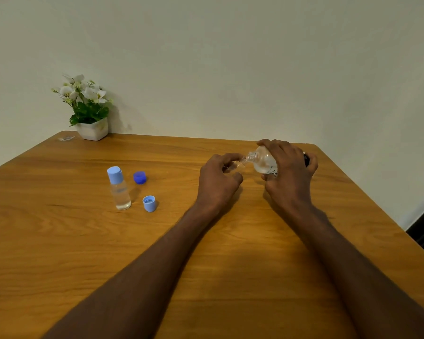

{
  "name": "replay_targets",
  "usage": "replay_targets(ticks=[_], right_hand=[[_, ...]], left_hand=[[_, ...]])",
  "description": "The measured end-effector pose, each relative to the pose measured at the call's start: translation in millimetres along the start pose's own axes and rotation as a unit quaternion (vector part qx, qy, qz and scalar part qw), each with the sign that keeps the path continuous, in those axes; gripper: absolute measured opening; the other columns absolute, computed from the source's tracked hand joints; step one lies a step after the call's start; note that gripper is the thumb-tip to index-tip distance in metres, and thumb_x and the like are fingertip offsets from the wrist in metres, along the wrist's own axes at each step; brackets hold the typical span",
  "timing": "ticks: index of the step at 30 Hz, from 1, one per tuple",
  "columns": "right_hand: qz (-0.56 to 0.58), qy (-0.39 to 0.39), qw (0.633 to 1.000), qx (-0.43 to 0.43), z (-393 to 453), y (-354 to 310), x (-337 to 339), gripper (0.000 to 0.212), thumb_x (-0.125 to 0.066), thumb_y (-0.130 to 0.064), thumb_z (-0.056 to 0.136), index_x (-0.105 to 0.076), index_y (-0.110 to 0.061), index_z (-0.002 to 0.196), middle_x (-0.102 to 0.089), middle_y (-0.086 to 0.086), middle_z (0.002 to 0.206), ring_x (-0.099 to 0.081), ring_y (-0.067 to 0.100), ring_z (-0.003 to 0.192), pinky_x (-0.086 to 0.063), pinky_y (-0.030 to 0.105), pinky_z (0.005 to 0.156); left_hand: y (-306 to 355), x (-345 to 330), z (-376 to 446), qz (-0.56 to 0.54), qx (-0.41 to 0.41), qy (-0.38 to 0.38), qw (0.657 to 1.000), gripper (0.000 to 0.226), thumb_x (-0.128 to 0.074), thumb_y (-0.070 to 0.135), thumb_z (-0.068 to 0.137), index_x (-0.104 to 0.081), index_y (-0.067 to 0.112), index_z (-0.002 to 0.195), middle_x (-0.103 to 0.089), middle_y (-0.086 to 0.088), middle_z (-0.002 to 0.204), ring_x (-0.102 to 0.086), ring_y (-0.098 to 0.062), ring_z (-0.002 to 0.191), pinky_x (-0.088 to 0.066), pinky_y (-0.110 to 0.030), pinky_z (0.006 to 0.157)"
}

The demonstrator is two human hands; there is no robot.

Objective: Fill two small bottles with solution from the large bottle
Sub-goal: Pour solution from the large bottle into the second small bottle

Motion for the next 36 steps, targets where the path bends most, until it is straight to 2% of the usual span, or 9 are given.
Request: replay_targets(ticks=[6, 10, 21, 36], right_hand=[[-0.015, -0.011, 1.0, -0.001, 1.2, -1.2, -0.9, 0.086, -0.085, -0.007, 0.075, -0.05, -0.037, 0.148, -0.052, -0.004, 0.15, -0.042, 0.022, 0.142, -0.014, 0.054, 0.12], [-0.022, -0.013, 1.0, 0.004, 1.2, -2.2, -1.1, 0.087, -0.084, -0.006, 0.074, -0.05, -0.037, 0.148, -0.053, -0.004, 0.149, -0.042, 0.021, 0.142, -0.016, 0.056, 0.12], [-0.03, -0.014, 0.999, 0.016, 1.3, -5.2, 0.2, 0.09, -0.078, 0.002, 0.069, -0.051, -0.037, 0.145, -0.054, -0.006, 0.146, -0.042, 0.023, 0.142, -0.017, 0.059, 0.119], [-0.03, -0.017, 0.999, 0.019, 2.3, -4.8, -0.2, 0.088, -0.079, 0.0, 0.071, -0.052, -0.036, 0.146, -0.053, -0.005, 0.147, -0.04, 0.024, 0.143, -0.016, 0.06, 0.119]], left_hand=[[-1.3, -0.9, 1.6, 0.008, -0.006, 0.003, 1.0, 0.048, -0.076, 0.009, 0.086, -0.07, 0.023, 0.131, -0.067, 0.001, 0.122, -0.062, -0.007, 0.107, -0.052, -0.019, 0.09], [-2.1, -1.5, 1.9, 0.016, -0.009, 0.004, 1.0, 0.048, -0.077, 0.008, 0.085, -0.07, 0.023, 0.131, -0.067, 0.001, 0.121, -0.062, -0.009, 0.107, -0.051, -0.018, 0.088], [-3.3, -1.8, 2.3, 0.021, -0.007, 0.012, 1.0, 0.047, -0.077, 0.007, 0.081, -0.073, 0.023, 0.125, -0.065, 0.002, 0.113, -0.063, -0.011, 0.105, -0.057, -0.034, 0.095], [-4.1, -3.0, 1.8, 0.024, -0.004, 0.003, 1.0, 0.048, -0.077, 0.01, 0.082, -0.072, 0.024, 0.127, -0.065, 0.002, 0.114, -0.062, -0.011, 0.103, -0.058, -0.035, 0.093]])
Point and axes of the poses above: each hand's wrist, its own z-axis towards the middle knuckle, its own x-axis out of the back of the hand, y = z × x, the point moved 9 cm from there along z, towards the middle knuckle
